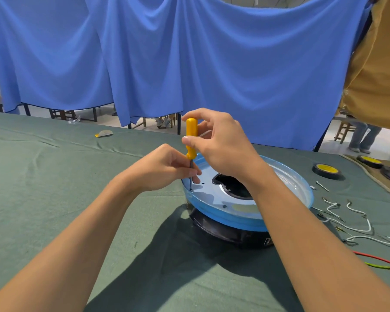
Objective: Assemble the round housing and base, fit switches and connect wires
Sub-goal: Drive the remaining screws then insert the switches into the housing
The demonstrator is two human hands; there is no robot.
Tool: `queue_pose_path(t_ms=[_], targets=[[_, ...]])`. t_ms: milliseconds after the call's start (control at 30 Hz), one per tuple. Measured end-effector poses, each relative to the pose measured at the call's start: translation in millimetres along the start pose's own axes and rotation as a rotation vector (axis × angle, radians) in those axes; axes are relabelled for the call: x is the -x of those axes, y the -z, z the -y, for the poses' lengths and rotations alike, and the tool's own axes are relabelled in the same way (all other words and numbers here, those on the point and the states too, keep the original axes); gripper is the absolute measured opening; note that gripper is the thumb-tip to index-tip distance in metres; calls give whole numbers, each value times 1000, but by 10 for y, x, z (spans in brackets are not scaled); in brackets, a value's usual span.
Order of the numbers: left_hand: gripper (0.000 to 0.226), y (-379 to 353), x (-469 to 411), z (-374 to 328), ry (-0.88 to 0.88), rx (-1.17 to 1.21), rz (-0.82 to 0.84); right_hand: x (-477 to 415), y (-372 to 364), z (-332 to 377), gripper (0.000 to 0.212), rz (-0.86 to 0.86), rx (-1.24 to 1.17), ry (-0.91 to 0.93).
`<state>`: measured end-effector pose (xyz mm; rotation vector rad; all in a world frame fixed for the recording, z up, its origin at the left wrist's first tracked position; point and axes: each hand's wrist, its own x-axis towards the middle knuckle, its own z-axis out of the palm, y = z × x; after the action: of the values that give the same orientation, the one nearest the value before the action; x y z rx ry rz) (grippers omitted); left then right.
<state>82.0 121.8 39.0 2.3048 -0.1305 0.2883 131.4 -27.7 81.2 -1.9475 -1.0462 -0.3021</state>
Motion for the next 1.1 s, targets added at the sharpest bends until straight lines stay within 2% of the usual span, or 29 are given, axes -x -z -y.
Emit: queue_pose_path(t_ms=[67, 167, 300, 400, 467, 533, 600, 667, 800, 867, 933, 1000, 1067, 1100], targets=[[8, -59, 1, -4, -4, -9, -113, 13, -44, -10, 22, -98, 103, 20], [5, -109, 14, 24, 6, 26, -258, 32, -96, -26, 30, -161, 147, 13], [9, -22, 3, 48, -13, -47, -174, 10, -31, 0, 21, -52, 12, -19], [13, 17, 5, 42, -29, -76, -110, 9, -1, 13, 32, 18, -112, -45], [13, 7, 9, 48, -42, -65, -81, 12, -25, 14, 33, -20, -116, -37], [9, -28, 17, 48, -37, -15, -74, 9, -45, -6, 26, -106, -13, -24], [5, -80, 17, 46, -32, 6, -133, 16, -70, -18, 24, -172, 87, -11], [11, -108, 0, 45, -18, -6, -197, 14, -85, -21, 27, -195, 117, -11], [12, -36, -5, 43, 2, -34, -98, 3, -37, -1, 20, -53, -16, -45], [12, -3, -2, 44, -4, -38, -31, 2, -8, 3, 23, 29, -121, -61], [14, -8, -3, 35, -10, -27, -1, 0, -5, -8, 24, 9, -85, -34], [10, -51, 1, 26, -9, -16, -38, 3, -30, -24, 20, -62, 40, -7], [3, -110, 11, 28, 3, 2, -153, 24, -72, -22, 25, -134, 137, -9], [9, -137, 15, 34, 11, 13, -213, 37, -86, -17, 28, -156, 166, -10]])
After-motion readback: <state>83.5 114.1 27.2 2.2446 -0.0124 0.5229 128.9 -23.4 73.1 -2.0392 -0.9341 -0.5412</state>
